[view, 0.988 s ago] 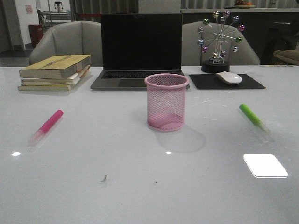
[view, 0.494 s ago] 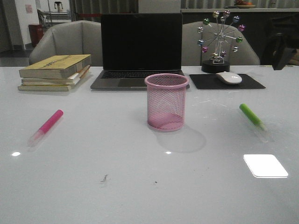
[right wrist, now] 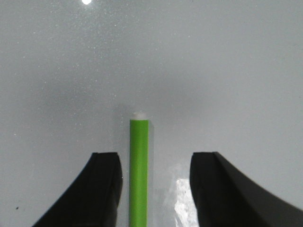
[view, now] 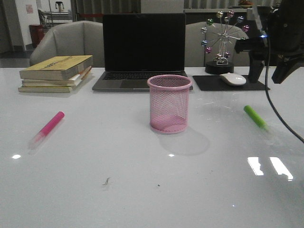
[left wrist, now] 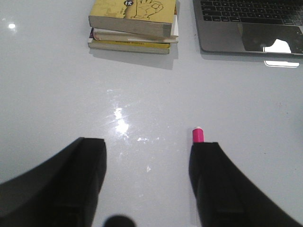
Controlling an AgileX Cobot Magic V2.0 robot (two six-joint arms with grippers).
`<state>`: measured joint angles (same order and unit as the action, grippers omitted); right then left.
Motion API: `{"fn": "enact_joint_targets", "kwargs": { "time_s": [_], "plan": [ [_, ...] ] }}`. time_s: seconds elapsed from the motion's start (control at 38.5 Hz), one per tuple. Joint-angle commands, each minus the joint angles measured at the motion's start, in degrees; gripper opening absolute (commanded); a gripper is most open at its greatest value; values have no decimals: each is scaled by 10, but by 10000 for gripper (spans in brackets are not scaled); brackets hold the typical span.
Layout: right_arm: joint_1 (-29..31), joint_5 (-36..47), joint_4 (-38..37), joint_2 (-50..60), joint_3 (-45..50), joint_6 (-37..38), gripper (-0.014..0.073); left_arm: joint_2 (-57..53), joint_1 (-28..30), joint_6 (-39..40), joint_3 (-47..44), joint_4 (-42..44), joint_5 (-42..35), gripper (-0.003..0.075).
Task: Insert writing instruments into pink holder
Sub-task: 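Lower the right gripper onto the green highlighter and close on it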
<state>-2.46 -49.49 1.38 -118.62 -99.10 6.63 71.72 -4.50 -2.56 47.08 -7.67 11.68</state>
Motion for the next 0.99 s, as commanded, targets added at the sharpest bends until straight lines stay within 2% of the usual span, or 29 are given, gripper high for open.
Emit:
{"fn": "enact_joint_targets", "kwargs": {
  "time_s": [0.0,0.21,0.65,0.81,0.96],
  "plan": [
    [3,-20,6,-5,-67,-11,450,-12,-4,3,22,-6,-36,456],
    [3,-52,22,-66,-116,-41,450,-12,-4,3,22,-6,-36,456],
    [3,-46,44,-110,-116,-43,430,-12,-4,3,22,-6,-34,456],
    [3,-46,43,-111,-116,-43,327,-12,-4,3,22,-6,-34,456],
    [3,-46,43,-111,-116,-43,161,-12,-4,3,22,-6,-34,456]
  ]
}}
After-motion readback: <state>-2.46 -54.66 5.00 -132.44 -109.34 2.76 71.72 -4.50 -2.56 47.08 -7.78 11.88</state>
